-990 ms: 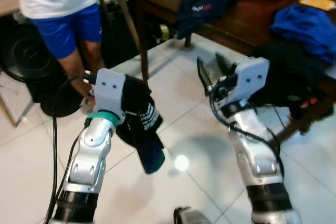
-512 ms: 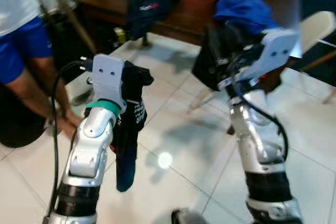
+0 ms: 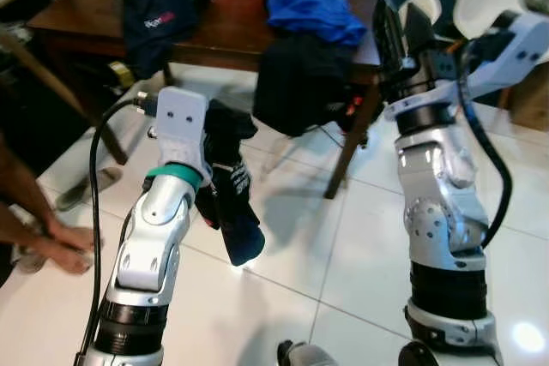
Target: Hang hanger
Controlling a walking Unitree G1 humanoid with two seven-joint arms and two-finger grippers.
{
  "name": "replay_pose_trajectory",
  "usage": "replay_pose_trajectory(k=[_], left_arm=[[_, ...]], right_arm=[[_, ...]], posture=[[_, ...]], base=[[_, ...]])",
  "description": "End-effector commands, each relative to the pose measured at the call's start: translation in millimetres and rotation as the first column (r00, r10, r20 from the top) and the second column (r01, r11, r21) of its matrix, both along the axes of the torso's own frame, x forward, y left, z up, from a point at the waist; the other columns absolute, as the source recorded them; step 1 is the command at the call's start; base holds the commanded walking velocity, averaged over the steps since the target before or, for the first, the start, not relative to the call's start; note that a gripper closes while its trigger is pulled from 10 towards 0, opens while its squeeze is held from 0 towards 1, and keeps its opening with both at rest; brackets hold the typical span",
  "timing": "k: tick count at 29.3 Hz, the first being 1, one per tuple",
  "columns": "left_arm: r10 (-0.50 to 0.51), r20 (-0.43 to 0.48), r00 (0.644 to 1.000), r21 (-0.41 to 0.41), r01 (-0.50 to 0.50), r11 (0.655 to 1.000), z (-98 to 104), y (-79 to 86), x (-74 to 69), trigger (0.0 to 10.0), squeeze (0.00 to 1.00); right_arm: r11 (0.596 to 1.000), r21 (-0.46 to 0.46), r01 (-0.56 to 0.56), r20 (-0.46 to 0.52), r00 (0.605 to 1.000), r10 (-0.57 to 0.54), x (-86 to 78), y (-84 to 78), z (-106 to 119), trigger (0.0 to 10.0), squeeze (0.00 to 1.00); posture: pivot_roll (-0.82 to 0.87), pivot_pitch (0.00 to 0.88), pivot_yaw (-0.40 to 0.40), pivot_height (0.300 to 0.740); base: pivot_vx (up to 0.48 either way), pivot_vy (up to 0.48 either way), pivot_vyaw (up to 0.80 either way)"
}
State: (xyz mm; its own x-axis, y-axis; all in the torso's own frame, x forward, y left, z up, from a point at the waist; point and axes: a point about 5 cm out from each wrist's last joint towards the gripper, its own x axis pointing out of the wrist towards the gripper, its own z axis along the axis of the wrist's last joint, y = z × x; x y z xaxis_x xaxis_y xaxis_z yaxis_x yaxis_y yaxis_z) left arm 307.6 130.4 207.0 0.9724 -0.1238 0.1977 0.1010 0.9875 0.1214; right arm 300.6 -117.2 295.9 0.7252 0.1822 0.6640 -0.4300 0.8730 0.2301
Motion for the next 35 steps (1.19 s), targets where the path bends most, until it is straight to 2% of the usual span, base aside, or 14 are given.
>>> replay_pose_trajectory(k=[1, 10, 15, 20, 23, 26, 29, 32, 34, 35], left_arm=[[0.005, 0.012, 1.000, 0.000, -0.005, 1.000, 3, 0.9, -1.1, 10.0, 0.00], [0.003, 0.012, 1.000, 0.003, -0.003, 1.000, 4, -0.3, -1.4, 10.0, 0.00], [0.003, 0.014, 1.000, 0.000, -0.003, 1.000, 5, -1.3, -1.3, 10.0, 0.00], [0.009, 0.028, 1.000, -0.002, -0.009, 1.000, 8, -1.8, -0.7, 10.0, 0.00], [0.036, 0.055, 0.998, 0.004, -0.036, 0.999, 11, 0.1, -0.1, 10.0, 0.00], [0.123, 0.130, 0.984, 0.027, -0.128, 0.991, 22, 6.7, 2.5, 10.0, 0.00], [0.154, 0.174, 0.972, 0.036, -0.163, 0.986, 29, 9.5, 2.3, 10.0, 0.00], [0.154, 0.174, 0.972, 0.036, -0.163, 0.986, 29, 9.5, 2.3, 10.0, 0.00], [0.191, 0.243, 0.951, 0.064, -0.212, 0.975, 38, 11.0, 0.7, 10.0, 0.00], [0.191, 0.243, 0.951, 0.064, -0.212, 0.975, 38, 11.0, 0.7, 10.0, 0.00]], right_arm=[[1.000, -0.020, -0.013, -0.006, 1.000, 0.013, -1.6, 2.9, -3, 10.0, 0.00], [0.999, 0.014, -0.048, -0.010, 0.999, 0.048, -4.0, 3.2, -1, 10.0, 0.00], [0.997, -0.077, 0.023, 0.059, 0.998, -0.018, -6.5, 2.1, 7, 10.0, 0.00], [0.998, -0.063, 0.010, 0.045, 0.999, -0.007, -6.3, 4.0, 4, 10.0, 0.00], [0.996, -0.086, 0.006, 0.024, 1.000, -0.004, -4.5, 6.0, -4, 10.0, 0.00], [0.977, -0.214, 0.020, 0.019, 1.000, -0.016, -3.4, 13.6, -20, 10.0, 0.00], [0.974, -0.226, 0.013, 0.013, 1.000, -0.010, -3.8, 15.7, -23, 10.0, 0.00], [0.974, -0.226, 0.013, 0.013, 1.000, -0.010, -3.8, 15.7, -23, 10.0, 0.00], [0.975, -0.220, 0.007, 0.013, 1.000, -0.005, -3.7, 15.9, -23, 10.0, 0.00], [0.975, -0.220, 0.007, 0.013, 1.000, -0.005, -3.7, 15.9, -23, 10.0, 0.00]], posture=[[-0.02, 0.029, 0.055, 0.740], [-0.02, 0.029, 0.048, 0.740], [-0.02, 0.027, 0.047, 0.740], [-0.02, 0.024, 0.041, 0.740], [-0.02, 0.022, 0.037, 0.740], [-0.02, 0.018, 0.030, 0.740], [-0.02, 0.017, 0.030, 0.740], [-0.02, 0.017, 0.030, 0.740], [-0.02, 0.014, 0.032, 0.740], [-0.02, 0.014, 0.032, 0.740]], base=[[0.000, 0.000, -0.79], [0.000, 0.000, -0.79], [0.000, 0.000, -0.80], [0.000, 0.000, -0.79], [0.000, 0.000, -0.77], [0.480, 0.000, 0.00], [0.480, 0.000, 0.00], [0.480, 0.000, 0.00], [0.480, 0.000, 0.00], [0.480, 0.000, 0.00]])
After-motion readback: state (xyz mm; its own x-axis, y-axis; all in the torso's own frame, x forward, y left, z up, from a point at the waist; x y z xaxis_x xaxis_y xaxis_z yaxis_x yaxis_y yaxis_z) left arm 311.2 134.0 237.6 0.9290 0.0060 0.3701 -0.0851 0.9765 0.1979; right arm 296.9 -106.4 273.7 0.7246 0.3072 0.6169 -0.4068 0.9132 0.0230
